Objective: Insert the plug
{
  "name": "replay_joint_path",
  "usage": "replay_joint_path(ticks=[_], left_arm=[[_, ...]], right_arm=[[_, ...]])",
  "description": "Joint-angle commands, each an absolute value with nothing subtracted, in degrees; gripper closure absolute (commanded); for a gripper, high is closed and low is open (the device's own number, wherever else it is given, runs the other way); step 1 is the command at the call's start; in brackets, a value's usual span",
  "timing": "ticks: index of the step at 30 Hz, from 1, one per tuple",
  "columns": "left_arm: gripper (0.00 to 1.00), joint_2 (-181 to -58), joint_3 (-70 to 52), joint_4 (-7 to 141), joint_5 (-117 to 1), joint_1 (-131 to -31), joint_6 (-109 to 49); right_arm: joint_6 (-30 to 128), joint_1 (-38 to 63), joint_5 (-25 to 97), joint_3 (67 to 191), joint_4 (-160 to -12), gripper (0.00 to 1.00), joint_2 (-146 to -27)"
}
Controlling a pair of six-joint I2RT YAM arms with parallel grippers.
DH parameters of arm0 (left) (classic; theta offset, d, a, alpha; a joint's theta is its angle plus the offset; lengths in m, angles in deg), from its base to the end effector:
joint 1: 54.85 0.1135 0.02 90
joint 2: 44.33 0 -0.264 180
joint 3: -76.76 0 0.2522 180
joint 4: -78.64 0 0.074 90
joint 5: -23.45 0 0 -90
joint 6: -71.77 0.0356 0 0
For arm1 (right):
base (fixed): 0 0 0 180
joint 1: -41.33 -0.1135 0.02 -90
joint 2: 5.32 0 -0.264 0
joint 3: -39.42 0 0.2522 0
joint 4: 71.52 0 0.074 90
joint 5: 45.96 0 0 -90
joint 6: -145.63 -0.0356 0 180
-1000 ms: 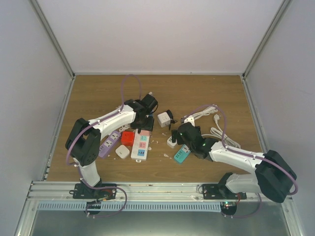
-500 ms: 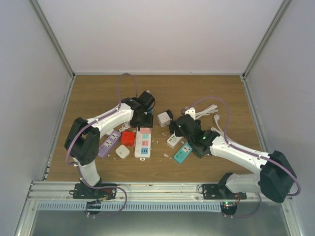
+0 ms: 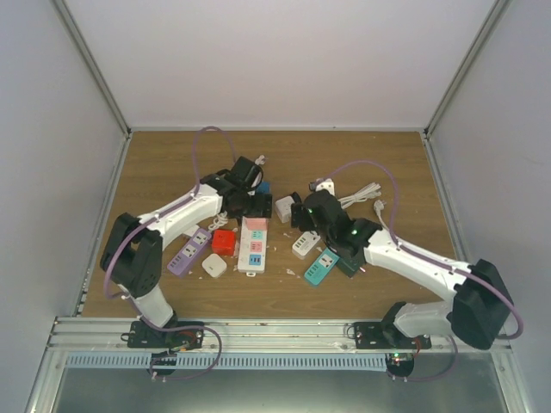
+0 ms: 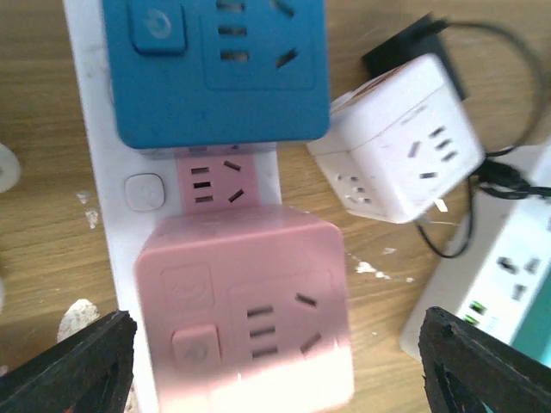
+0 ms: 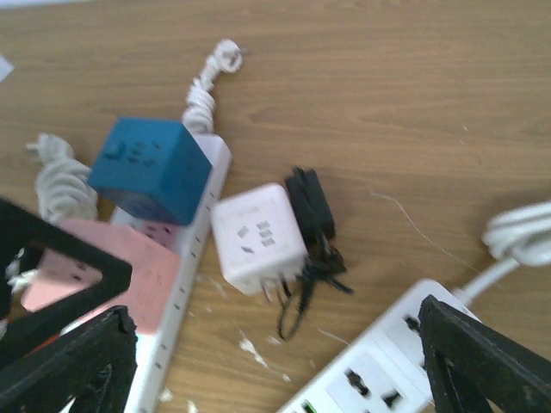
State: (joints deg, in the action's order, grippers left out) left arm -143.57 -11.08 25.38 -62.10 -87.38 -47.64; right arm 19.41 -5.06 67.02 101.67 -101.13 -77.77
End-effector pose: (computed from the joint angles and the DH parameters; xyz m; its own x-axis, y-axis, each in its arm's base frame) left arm 0.2991 -0.1940 0.2253 -0.9408 0.0194 -0.3384 0.1172 0.9553 -0.2713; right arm 0.1967 0.1864 0.2522 -0.6279 0.1295 -0.7674 -0.1100 0.9614 0.2522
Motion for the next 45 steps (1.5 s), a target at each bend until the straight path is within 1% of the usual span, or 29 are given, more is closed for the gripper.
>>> replay_joint_path(ticks=[1,6,10,12,14,16,21,24,29,33,38,45], left_arm=[[0.10,-134.22,-8.32,31.24,-59.99,-85.07,-45.87],[0.11,-122.38,-2.21,34.76,-59.11,-79.37,-45.42],[0.11,-112.59,2.71,36.74,-56.47,-74.07,-44.56],[0.11,-108.51,4.80,37.54,-54.78,-72.03,-43.63],[0.11,-105.48,7.04,38.31,-52.96,-70.97,-42.94],[0.11,-103.67,8.45,38.63,-50.98,-70.41,-42.45],[0.11,-102.02,10.70,38.59,-47.50,-69.86,-42.31],[0.11,-101.72,11.27,38.29,-45.46,-69.83,-42.31],[0.12,-101.71,10.76,36.51,-43.82,-70.23,-41.30],[0.12,-101.97,10.14,35.27,-44.00,-70.48,-40.19],[0.12,-102.50,9.79,34.75,-43.07,-70.62,-39.77],[0.12,-103.56,9.04,34.99,-41.18,-70.67,-39.59]], right_arm=[[21.17,-4.68,65.57,107.65,-101.19,0.14,-83.15],[22.43,-2.81,61.29,113.67,-101.75,0.23,-90.51],[25.42,-0.06,55.15,118.02,-101.89,0.40,-96.14],[26.62,0.71,54.69,120.41,-103.24,0.43,-98.92],[27.72,1.33,54.40,122.93,-104.69,0.42,-101.88],[28.68,1.76,53.99,126.32,-107.24,0.40,-105.50],[29.41,1.78,55.96,131.97,-113.10,0.36,-111.90],[29.26,1.83,55.99,133.23,-115.52,0.34,-113.82],[29.52,1.78,54.86,133.64,-117.61,0.25,-115.29],[30.50,1.78,54.10,134.01,-118.59,0.22,-117.02],[31.83,1.78,54.37,134.68,-119.73,0.22,-118.82],[33.26,1.72,54.25,133.54,-117.58,0.28,-118.83]])
